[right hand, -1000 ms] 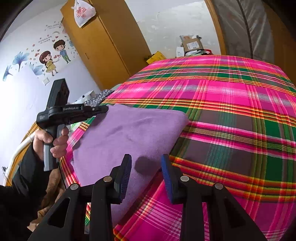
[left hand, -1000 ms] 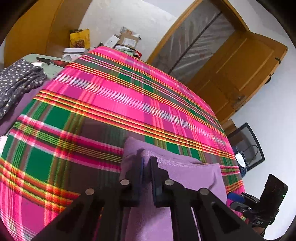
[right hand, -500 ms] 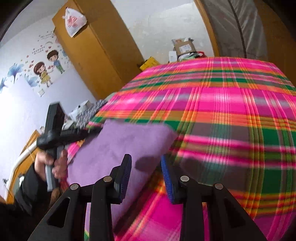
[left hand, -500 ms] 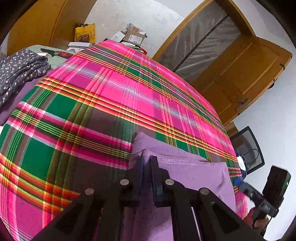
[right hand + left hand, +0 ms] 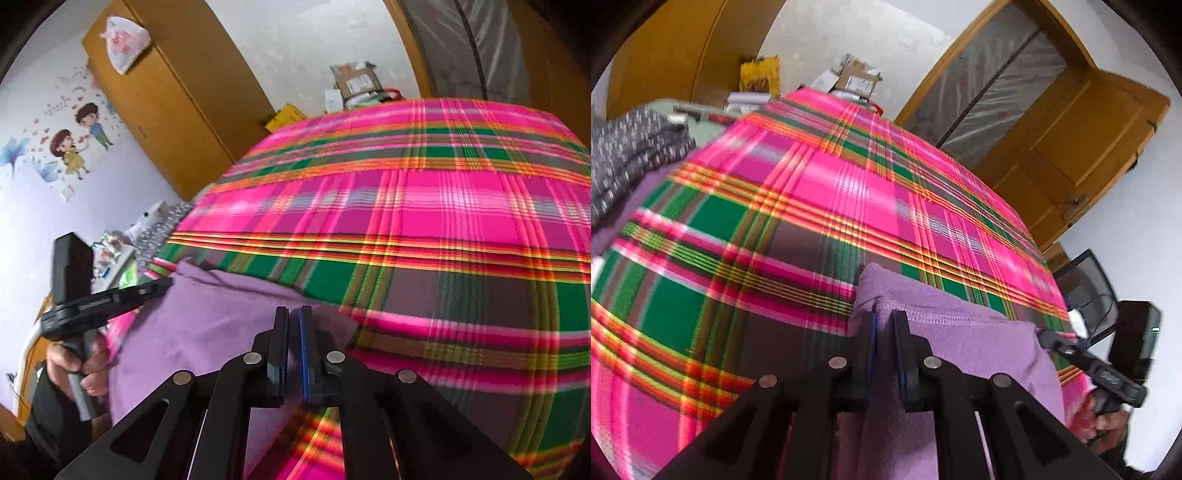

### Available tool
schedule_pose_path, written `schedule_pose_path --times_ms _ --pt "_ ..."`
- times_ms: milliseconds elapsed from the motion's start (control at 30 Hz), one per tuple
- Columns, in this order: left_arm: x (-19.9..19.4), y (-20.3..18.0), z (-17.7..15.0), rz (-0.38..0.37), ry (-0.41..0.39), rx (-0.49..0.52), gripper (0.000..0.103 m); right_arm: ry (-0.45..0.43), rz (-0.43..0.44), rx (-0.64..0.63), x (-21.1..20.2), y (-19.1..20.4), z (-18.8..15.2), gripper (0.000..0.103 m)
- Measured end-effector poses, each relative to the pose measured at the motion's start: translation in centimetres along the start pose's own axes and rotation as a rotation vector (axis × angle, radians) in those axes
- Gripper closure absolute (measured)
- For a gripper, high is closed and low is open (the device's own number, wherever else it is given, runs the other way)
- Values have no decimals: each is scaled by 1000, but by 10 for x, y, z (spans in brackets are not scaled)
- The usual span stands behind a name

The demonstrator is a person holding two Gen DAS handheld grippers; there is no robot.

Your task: Fold clothes

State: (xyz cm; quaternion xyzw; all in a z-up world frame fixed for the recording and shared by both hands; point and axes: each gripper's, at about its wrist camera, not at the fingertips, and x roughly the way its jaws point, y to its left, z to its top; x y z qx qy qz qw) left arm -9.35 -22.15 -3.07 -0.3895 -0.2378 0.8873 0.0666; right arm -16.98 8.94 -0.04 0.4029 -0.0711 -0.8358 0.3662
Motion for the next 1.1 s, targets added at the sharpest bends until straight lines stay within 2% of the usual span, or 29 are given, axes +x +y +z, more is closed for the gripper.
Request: schedule_pose_path --times_ms 133,267,433,600,733,833,900,1000,1100 --pt "-25 -13 -7 29 -62 46 92 -17 43 -81 -18 20 -18 96" --pt "-48 -25 -20 59 -112 90 92 -32 23 -148 -16 36 -25 95" --pt "-55 -36 -48 76 -102 153 92 -53 -3 -174 1 44 -13 95" --pt "-47 -22 -65 78 -59 116 93 3 -27 -178 24 43 -9 93" --pt "-52 -19 -68 65 -74 92 95 -11 12 -156 10 42 -14 92" --pt "-57 -16 -75 57 -78 88 95 -13 68 -211 -12 49 -34 92" --pt "-61 -13 -80 51 -81 86 95 17 103 -263 -21 54 -49 92" --pt "-66 -10 -88 43 -86 83 96 42 128 -342 -31 60 -71 90" --pt "-75 -15 -93 66 -95 102 96 49 149 -370 -39 62 -79 88"
